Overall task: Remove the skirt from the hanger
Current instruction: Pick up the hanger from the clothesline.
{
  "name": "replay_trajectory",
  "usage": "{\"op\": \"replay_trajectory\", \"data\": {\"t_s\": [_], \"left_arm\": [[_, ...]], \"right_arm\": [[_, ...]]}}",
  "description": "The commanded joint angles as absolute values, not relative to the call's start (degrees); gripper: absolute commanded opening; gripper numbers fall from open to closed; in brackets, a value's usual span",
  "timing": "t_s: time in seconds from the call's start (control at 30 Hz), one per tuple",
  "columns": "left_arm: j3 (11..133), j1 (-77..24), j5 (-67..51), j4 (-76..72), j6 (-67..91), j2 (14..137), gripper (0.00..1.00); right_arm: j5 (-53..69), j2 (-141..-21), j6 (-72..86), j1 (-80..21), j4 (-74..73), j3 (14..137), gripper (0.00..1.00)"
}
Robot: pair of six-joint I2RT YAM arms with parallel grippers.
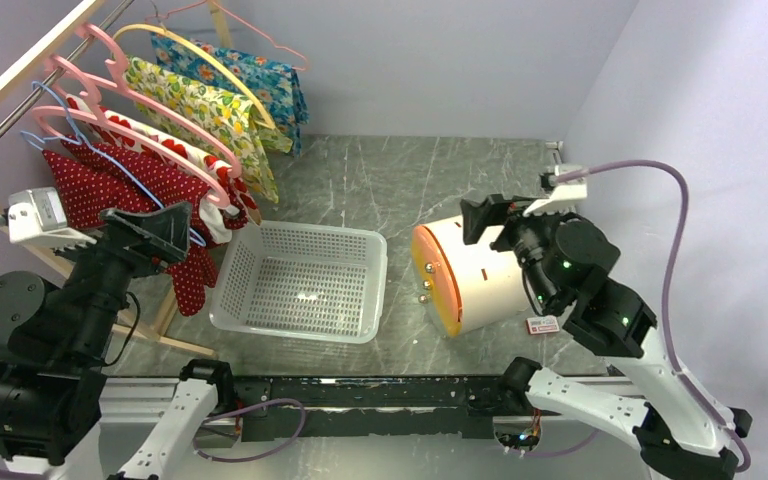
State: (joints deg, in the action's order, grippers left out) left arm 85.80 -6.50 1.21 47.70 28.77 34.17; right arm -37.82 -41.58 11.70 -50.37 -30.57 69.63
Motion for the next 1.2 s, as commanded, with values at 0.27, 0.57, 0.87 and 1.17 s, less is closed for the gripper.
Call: {"op": "replay_trajectory", "data": {"t_s": [0.27,0.57,0.87,1.17], "left_arm": [[89.67,-5.44,11.01,59.01,29.46,45.07,0.76],[84.67,-5.36,12.88,54.94,30.91,46.09,0.73],[88.94,-5.36,27.73,59.04,21.66,53.75,0.72],[88.0,-5.36,28.03,49.14,20.47,52.9,0.55]], "right_arm": [[-16.16,-47.19,8.14,-51.11,-28.15,71.24,1.0],[-15.89,-45.08,7.77,-51.19,-30.72,69.63,1.0],[-15.92,-45.37,8.34,-51.2,-30.6,67.18,1.0],[-14.84,-48.24,7.91,-51.15,-30.5,68.03,1.0]]}}
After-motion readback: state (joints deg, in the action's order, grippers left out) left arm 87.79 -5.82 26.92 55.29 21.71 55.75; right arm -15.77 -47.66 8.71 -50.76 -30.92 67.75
